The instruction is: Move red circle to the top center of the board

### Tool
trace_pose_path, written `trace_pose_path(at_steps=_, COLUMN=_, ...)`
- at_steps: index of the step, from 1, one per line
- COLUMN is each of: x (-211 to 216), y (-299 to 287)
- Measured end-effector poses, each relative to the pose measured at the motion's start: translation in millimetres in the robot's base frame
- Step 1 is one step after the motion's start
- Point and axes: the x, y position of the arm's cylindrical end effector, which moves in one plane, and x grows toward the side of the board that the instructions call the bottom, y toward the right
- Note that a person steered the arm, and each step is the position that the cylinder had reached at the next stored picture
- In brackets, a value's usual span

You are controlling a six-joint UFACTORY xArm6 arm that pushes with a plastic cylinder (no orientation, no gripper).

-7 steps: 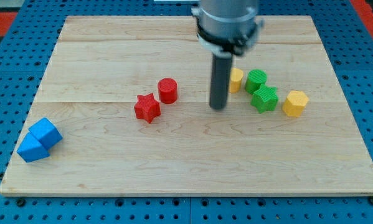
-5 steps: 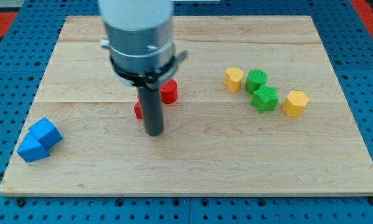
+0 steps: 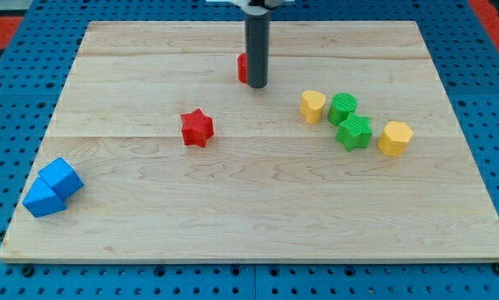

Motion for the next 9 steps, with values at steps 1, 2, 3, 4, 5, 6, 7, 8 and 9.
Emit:
trace_pose_path(at_steps=1, x=18.8, y=1.2)
trace_pose_path(at_steps=2, x=-8.6, y=-26.4)
trace_pose_path(at_steps=3, x=-56.4, y=2.0)
trace_pose_path(at_steps=4, x=-45.4, y=13.6)
trace_pose_path(at_steps=5, x=22.0, y=13.0)
trace_pose_path(at_steps=6, x=44.5, y=-11.8)
trace_pose_path(at_steps=7, x=98.4, y=-47.9)
trace_pose_path(at_steps=8, x=159.7, y=-109.8)
trace_pose_path(at_steps=9, x=198.7, y=-144.9)
